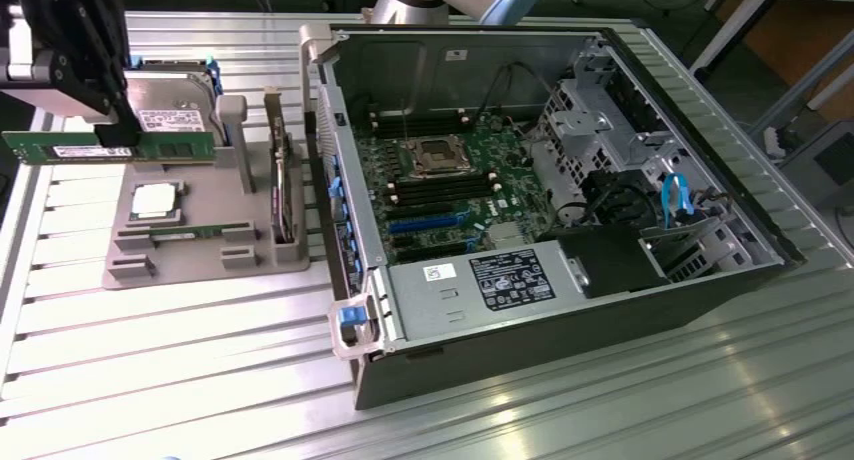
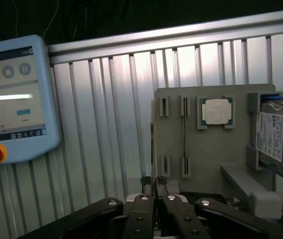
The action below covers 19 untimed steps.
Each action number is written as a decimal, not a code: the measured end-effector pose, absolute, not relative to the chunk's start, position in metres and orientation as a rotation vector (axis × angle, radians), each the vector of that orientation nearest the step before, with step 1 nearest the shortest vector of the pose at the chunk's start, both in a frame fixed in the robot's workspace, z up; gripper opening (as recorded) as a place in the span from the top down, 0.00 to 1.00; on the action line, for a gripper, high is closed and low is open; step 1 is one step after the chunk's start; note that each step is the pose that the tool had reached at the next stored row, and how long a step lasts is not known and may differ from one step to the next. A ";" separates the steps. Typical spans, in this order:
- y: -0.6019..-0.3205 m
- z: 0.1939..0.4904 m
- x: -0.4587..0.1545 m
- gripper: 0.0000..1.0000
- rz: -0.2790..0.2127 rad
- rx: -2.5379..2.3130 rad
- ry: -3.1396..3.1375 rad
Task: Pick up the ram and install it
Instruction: 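Pick up the ram and move it above insertion slot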
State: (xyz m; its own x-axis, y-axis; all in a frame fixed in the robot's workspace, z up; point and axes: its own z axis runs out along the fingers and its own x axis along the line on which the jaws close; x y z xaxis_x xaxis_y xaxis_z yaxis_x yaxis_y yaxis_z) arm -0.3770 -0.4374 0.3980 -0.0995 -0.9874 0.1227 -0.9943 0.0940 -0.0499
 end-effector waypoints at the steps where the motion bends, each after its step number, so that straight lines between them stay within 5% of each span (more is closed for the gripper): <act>1: -0.437 0.400 -0.377 0.89 0.185 2.068 -2.280; 19: -0.437 0.441 -0.377 0.89 0.193 2.065 -2.276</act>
State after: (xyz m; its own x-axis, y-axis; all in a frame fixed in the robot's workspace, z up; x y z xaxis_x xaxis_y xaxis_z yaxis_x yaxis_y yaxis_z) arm -0.3771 -0.4373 0.4414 -0.0996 -0.9864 0.1305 -0.9943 0.0937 -0.0506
